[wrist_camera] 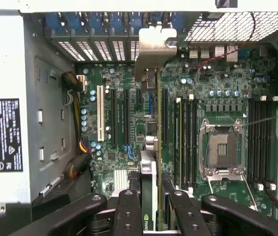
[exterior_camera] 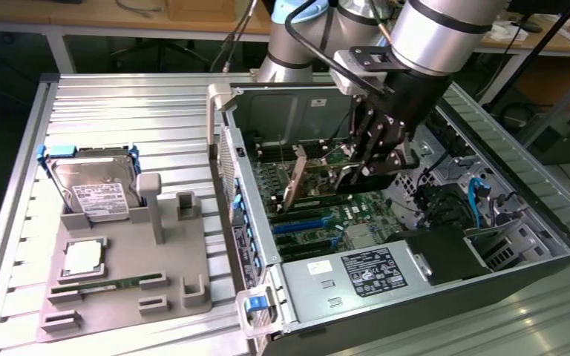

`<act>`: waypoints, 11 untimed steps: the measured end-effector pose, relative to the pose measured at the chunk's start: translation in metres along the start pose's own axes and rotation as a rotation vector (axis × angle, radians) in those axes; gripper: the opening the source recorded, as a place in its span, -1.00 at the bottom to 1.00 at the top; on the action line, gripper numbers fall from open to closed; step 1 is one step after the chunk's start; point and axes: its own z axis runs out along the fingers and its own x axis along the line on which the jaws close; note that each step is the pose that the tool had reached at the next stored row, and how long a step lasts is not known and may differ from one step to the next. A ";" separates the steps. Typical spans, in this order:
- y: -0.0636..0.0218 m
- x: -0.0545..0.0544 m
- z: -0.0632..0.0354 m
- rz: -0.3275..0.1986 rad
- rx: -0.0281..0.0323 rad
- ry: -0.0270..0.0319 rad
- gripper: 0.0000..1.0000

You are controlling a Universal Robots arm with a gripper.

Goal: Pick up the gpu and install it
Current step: 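Insert the gpu into the slot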

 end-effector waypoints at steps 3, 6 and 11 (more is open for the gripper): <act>0.0083 -0.001 0.0063 0.000 0.0001 0.0002 -0.47; 0.0100 -0.001 0.0154 0.000 0.0000 -0.0001 -0.47; 0.0098 -0.001 0.0245 0.000 0.0000 0.0000 -0.47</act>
